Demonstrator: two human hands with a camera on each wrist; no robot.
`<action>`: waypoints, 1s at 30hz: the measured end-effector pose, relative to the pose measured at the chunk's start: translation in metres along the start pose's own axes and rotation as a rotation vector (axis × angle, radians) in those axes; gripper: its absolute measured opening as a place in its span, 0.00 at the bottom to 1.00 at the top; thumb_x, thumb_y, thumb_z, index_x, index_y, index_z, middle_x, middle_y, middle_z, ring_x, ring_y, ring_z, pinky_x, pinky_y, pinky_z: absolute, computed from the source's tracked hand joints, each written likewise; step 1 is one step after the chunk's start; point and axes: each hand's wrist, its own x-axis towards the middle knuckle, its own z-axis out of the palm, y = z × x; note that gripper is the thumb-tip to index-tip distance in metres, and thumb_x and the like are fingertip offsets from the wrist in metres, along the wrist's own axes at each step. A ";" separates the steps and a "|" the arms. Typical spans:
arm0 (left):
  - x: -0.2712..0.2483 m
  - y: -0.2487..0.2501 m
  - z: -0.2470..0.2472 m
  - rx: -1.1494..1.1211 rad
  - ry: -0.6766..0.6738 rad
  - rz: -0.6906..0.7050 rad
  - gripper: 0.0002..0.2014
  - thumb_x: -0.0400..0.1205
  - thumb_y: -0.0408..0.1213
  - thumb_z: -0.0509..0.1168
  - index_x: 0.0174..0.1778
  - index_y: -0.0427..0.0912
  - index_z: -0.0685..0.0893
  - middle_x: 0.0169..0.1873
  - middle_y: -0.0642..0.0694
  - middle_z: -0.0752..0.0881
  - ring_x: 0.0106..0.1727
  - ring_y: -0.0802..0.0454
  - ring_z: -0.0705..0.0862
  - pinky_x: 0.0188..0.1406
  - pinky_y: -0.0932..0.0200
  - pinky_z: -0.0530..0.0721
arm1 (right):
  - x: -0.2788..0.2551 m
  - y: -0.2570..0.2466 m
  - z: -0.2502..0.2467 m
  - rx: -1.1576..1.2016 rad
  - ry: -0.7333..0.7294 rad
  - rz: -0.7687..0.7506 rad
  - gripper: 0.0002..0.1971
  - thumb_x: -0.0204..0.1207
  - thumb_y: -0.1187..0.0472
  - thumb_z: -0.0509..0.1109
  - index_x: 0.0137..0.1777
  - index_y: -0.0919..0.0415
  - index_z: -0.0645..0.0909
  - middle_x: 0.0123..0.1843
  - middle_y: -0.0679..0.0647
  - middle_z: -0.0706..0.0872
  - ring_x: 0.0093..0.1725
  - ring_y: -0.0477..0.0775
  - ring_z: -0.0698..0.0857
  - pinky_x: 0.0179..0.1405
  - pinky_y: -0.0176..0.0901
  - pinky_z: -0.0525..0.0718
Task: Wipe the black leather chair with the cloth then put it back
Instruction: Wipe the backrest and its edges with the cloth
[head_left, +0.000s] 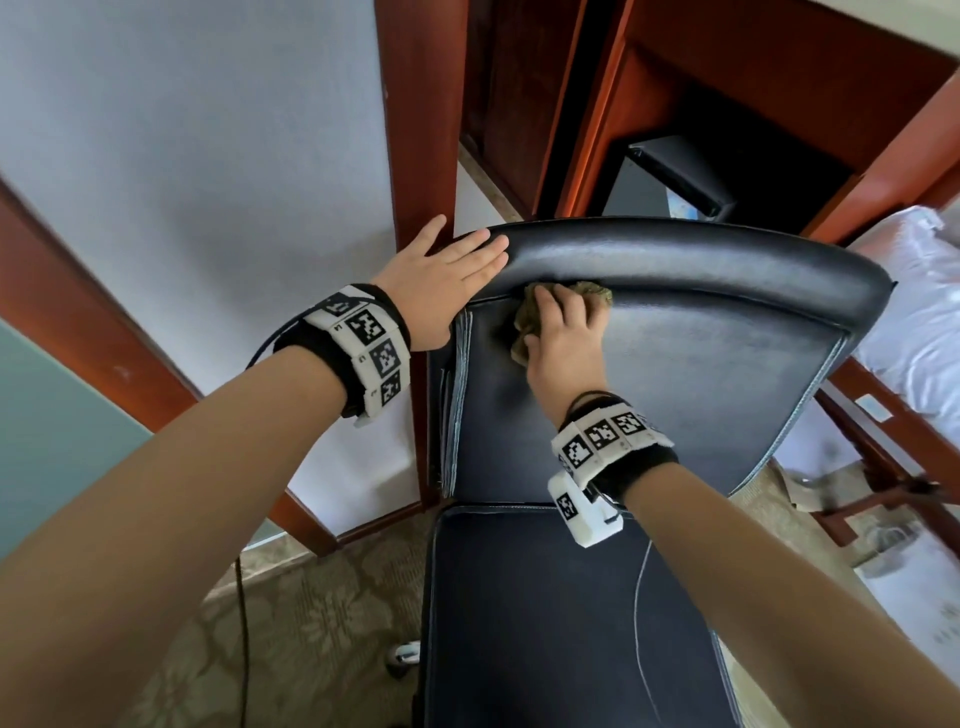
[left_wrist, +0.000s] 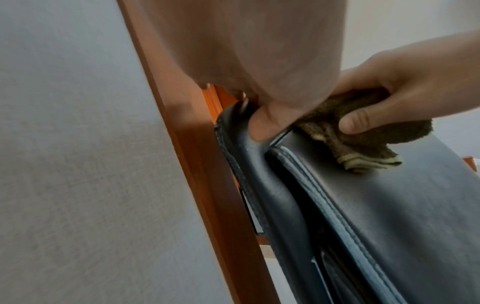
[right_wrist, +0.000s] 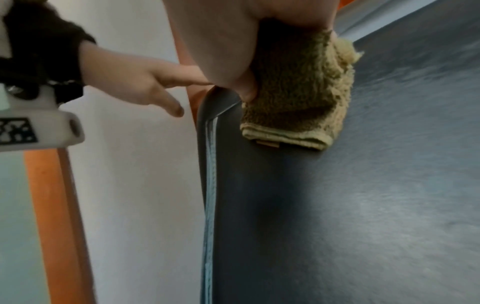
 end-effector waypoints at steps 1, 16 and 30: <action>0.000 0.000 0.000 0.004 0.002 0.005 0.42 0.79 0.35 0.58 0.82 0.41 0.37 0.82 0.46 0.38 0.82 0.51 0.38 0.78 0.40 0.39 | -0.001 -0.006 0.003 -0.016 -0.028 -0.018 0.28 0.73 0.69 0.67 0.74 0.70 0.68 0.73 0.68 0.71 0.71 0.78 0.63 0.77 0.64 0.56; 0.001 -0.004 -0.004 0.076 0.010 0.006 0.41 0.80 0.32 0.57 0.82 0.43 0.36 0.82 0.47 0.38 0.83 0.51 0.39 0.78 0.37 0.41 | 0.002 0.028 -0.025 -0.196 -0.274 -0.190 0.30 0.81 0.66 0.58 0.82 0.54 0.54 0.82 0.53 0.55 0.79 0.64 0.51 0.76 0.60 0.63; 0.012 0.015 -0.016 0.052 -0.057 -0.057 0.41 0.79 0.36 0.56 0.82 0.42 0.36 0.82 0.46 0.36 0.83 0.50 0.39 0.78 0.36 0.42 | -0.001 0.153 -0.080 -0.142 -0.043 0.223 0.28 0.78 0.69 0.59 0.78 0.58 0.64 0.78 0.58 0.63 0.72 0.69 0.60 0.68 0.60 0.70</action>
